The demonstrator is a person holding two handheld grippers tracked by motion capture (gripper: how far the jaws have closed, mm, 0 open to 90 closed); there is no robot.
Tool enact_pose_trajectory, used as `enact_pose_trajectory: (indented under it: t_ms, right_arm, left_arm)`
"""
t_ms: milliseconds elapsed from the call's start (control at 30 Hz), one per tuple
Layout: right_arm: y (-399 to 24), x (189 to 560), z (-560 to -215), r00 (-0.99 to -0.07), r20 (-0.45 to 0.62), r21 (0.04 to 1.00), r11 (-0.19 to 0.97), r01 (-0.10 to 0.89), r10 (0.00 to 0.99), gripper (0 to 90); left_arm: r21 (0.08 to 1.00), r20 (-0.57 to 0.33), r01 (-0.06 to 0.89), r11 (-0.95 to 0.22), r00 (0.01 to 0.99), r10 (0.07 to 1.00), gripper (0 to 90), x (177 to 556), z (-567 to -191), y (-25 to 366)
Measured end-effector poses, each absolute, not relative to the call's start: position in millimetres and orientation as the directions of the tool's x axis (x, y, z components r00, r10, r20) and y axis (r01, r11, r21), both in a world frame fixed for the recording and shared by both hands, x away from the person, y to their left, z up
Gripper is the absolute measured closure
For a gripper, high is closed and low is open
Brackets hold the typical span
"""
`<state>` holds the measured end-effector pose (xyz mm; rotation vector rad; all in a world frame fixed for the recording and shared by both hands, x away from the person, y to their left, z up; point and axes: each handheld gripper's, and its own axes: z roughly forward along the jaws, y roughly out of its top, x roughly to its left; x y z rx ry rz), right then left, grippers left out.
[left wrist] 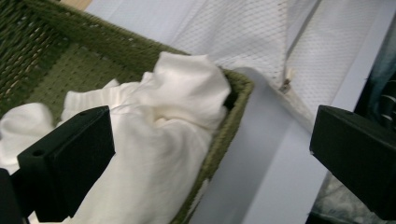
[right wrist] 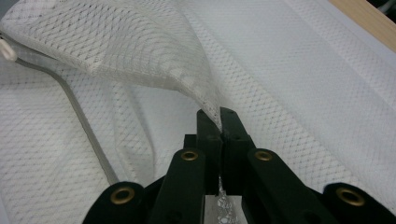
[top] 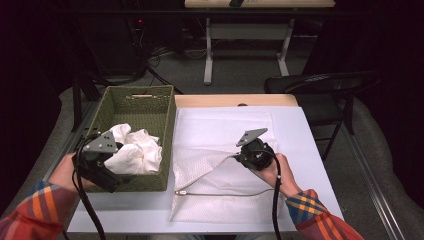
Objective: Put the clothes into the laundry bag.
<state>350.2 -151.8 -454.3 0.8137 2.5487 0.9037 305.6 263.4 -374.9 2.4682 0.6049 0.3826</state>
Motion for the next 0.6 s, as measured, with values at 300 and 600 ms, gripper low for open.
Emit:
enact_pose_trajectory:
  t_ms: [300, 600]
  right_arm:
    - [-150, 350, -455, -0.79, -0.099, 0.65, 0.641, 0.408, 0.604, 88.7]
    - [-151, 351, -456, -0.793, -0.099, 0.646, 0.645, 0.408, 0.601, 88.6]
  left_arm:
    - [0.517, 0.17, 0.391, -0.762, 0.825, 0.539, 0.0, 338, -374, 282]
    - [0.434, 0.142, 0.465, -0.771, 0.81, 0.569, 0.0, 365, -392, 301]
